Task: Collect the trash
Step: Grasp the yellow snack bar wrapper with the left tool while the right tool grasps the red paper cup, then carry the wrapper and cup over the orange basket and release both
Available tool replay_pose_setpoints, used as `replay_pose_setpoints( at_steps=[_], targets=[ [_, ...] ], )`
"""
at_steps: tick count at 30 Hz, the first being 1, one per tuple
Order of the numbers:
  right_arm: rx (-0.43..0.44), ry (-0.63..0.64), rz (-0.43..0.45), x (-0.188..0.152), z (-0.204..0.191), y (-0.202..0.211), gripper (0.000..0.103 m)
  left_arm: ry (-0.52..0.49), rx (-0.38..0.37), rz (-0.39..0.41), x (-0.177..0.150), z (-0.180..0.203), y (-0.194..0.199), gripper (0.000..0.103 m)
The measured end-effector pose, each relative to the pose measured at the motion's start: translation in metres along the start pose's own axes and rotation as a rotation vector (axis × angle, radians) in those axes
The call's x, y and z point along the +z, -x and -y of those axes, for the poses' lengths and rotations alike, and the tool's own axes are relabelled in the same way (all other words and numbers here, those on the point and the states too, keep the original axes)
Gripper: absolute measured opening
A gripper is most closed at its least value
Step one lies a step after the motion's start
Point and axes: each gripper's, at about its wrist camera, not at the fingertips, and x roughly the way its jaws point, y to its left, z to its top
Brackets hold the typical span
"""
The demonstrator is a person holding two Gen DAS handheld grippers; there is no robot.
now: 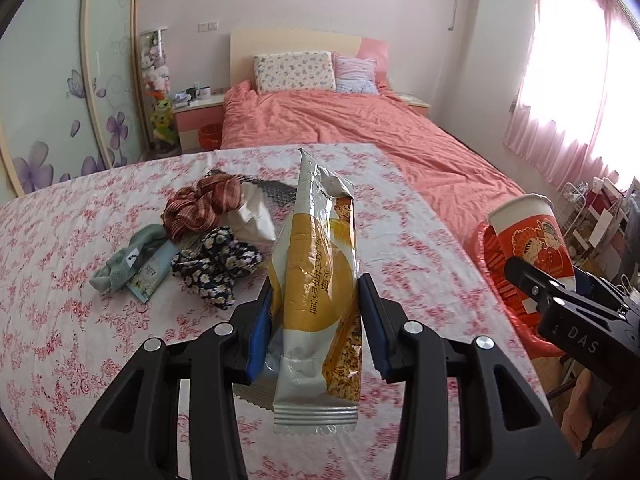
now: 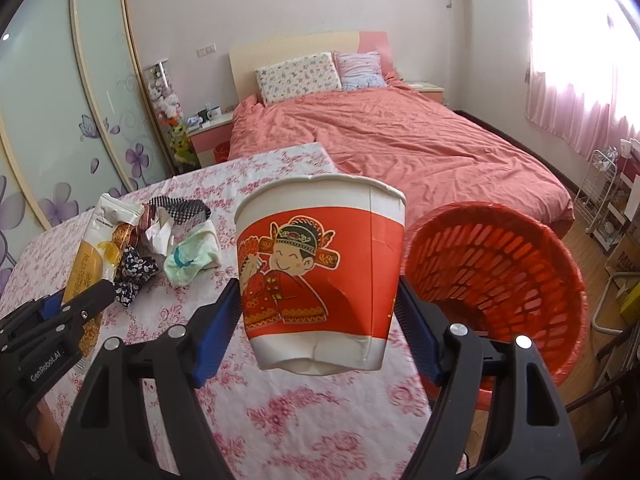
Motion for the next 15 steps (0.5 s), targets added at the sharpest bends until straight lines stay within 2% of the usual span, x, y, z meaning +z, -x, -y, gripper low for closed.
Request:
replay_pose_setpoints(
  at_steps=[9, 15],
  targets=[
    [-0.060, -0.047, 0.056, -0.005, 0.039, 0.033, 0.073, -0.035, -0.063, 0.029, 0.005, 0.026, 0.005, 0.042],
    [-0.105, -0.088, 0.074, -0.004, 0.071, 0.040, 0.073, -0.060, -0.122, 0.040, 0.012, 0.050, 0.000, 0.042]
  ],
)
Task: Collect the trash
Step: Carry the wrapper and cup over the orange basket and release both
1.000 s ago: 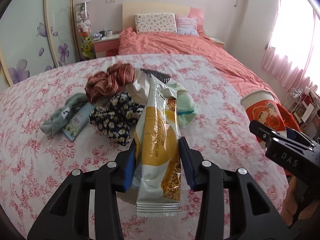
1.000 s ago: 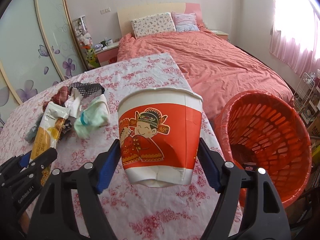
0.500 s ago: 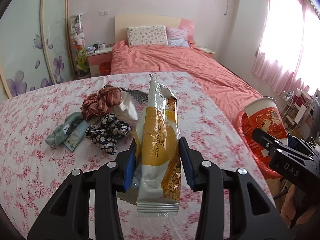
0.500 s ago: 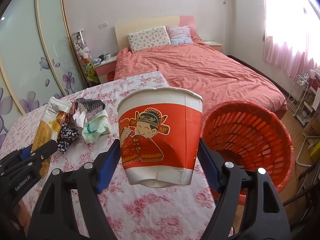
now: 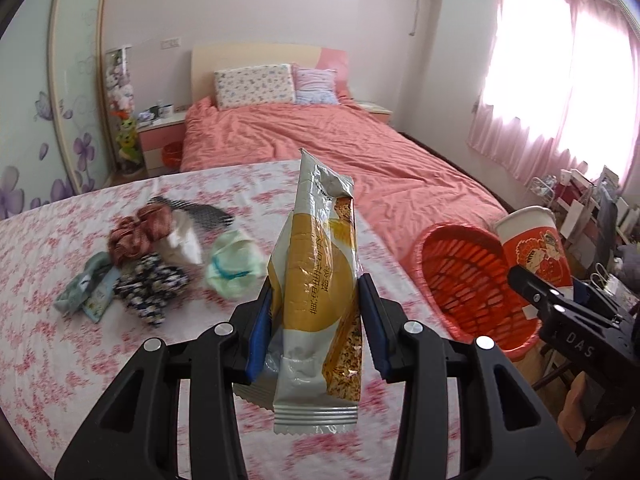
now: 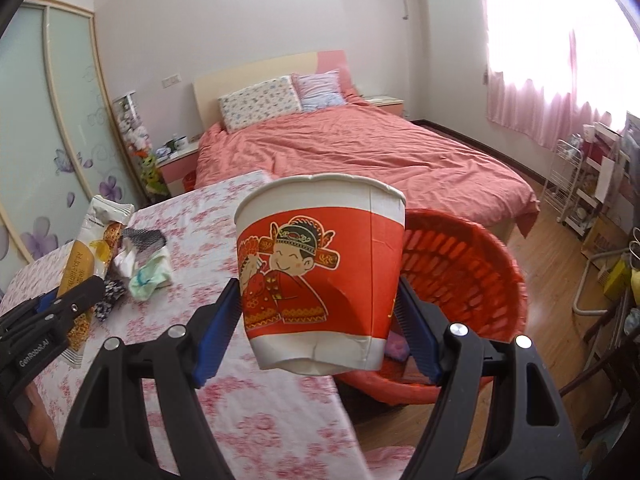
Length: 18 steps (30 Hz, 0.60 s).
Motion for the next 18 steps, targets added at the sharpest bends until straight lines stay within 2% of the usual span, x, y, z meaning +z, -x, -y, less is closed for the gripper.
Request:
replay_pose_setpoints(
  at_steps=[13, 18],
  targets=[
    [-0.082, -0.093, 0.012, 0.010, 0.077, -0.016, 0.073, -0.078, -0.178, -0.024, 0.015, 0.085, -0.043, 0.042],
    [-0.094, -0.136, 0.016, 0.013, 0.110, -0.025, 0.073, -0.113, -0.224, -0.041, 0.018, 0.117, -0.062, 0.042]
  ],
)
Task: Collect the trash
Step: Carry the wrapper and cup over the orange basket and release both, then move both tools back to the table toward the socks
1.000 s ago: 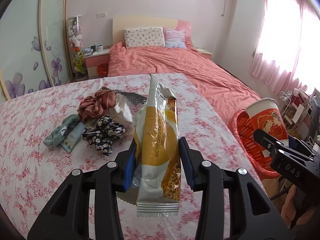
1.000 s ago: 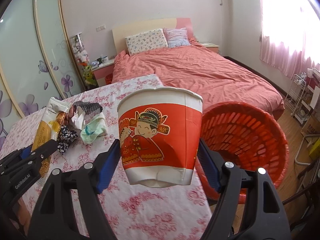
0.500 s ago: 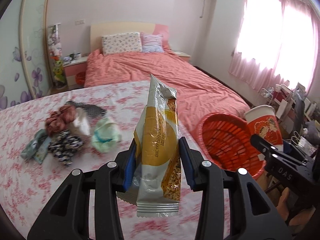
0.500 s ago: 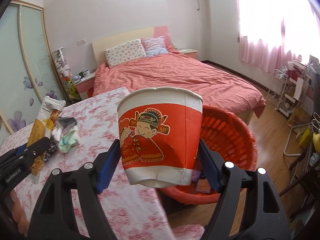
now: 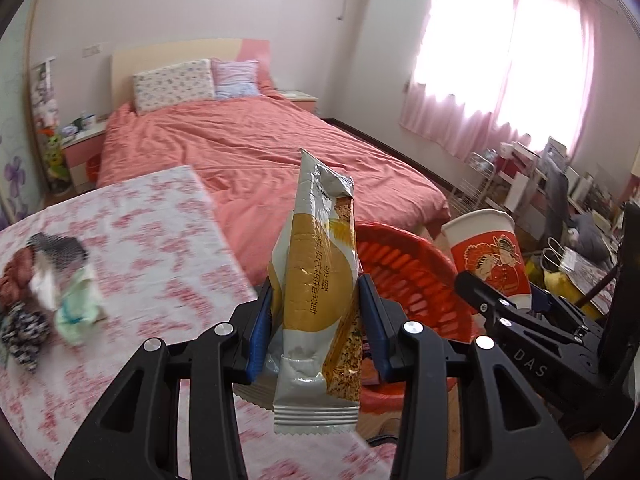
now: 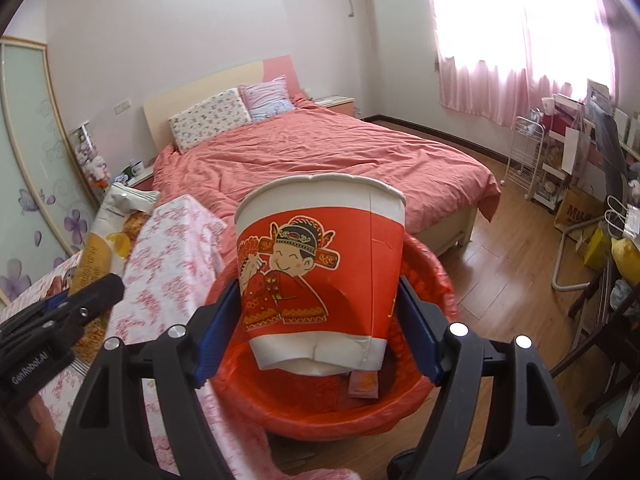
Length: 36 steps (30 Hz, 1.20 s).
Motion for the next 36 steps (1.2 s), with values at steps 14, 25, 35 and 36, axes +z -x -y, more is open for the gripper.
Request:
replay_pose_setpoints(
  at_steps=[14, 25, 35, 36],
  targets=[
    [0.051, -0.107, -0.026, 0.013, 0.035, -0.043, 0.086, -0.030, 0.033, -0.093, -0.004, 0.021, -0.056, 0.075],
    [0.001, -0.045, -0.027, 0.005, 0.011, -0.032, 0.086, 0.022, 0.201, -0.096, -0.024, -0.038, -0.014, 0.079],
    [0.028, 0.107, -0.065, -0.013, -0.069, -0.021, 0.086, 0.125, 0.399, -0.066, -0.046, -0.136, 0.050, 0.087],
    [0.034, 0.126, -0.068, -0.015, -0.079, -0.020, 0.086, 0.134, 0.418, -0.063, -0.048, -0.143, 0.055, 0.089]
  ],
)
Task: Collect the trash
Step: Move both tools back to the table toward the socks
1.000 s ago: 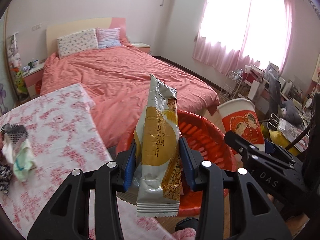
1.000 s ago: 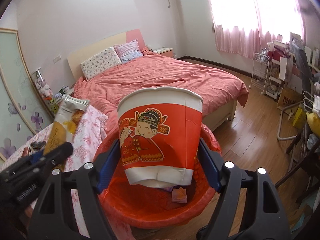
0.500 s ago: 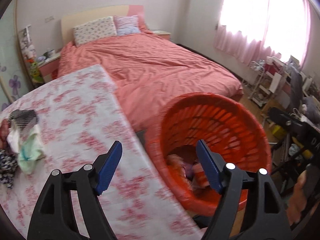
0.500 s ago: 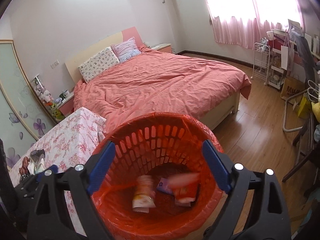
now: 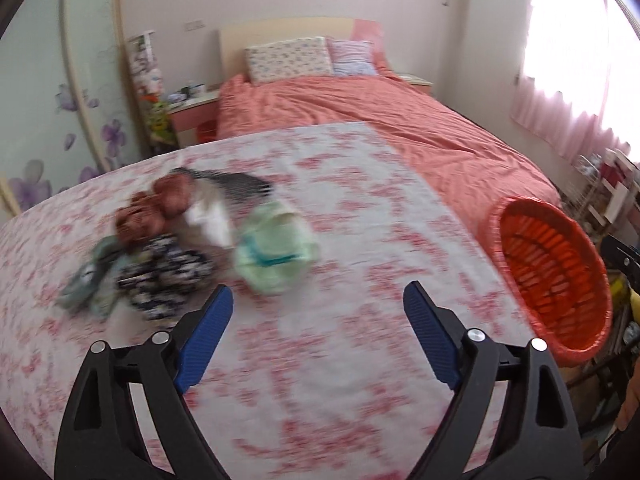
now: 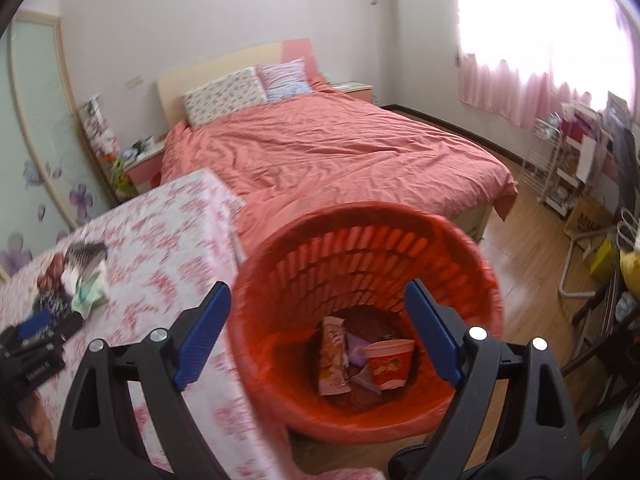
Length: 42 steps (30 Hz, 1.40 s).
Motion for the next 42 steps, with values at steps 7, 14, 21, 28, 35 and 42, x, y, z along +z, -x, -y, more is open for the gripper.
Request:
replay_pose_setpoints(
  at_steps=[7, 14, 21, 28, 35, 42],
  targets=[
    [0.062, 0.115, -0.016, -0.008, -0.079, -0.005, 0.086, 0.101, 0.120, -0.005, -0.010, -0.083, 0.001, 0.090],
    [0.152, 0.206, -0.044, -0.015, -0.162, -0.022, 0.085, 0.194, 0.199, 0.006, -0.016, -0.152, 0.000, 0.090],
    [0.234, 0.275, -0.098, -0.018, -0.230, -0.057, 0.081, 0.259, 0.220, 0.001, -0.017, -0.201, -0.016, 0.089],
    [0.245, 0.278, -0.180, -0.017, -0.259, -0.099, 0.079, 0.276, 0.206, -0.025, -0.013, -0.216, -0.036, 0.088],
    [0.256, 0.278, -0.243, -0.022, -0.270, -0.123, 0.078, 0.236, 0.208, -0.059, -0.007, -0.217, -0.056, 0.079],
    [0.272, 0.287, -0.238, -0.023, -0.277, -0.121, 0.068, 0.228, 0.178, -0.085, -0.008, -0.214, -0.064, 0.063]
  ],
)
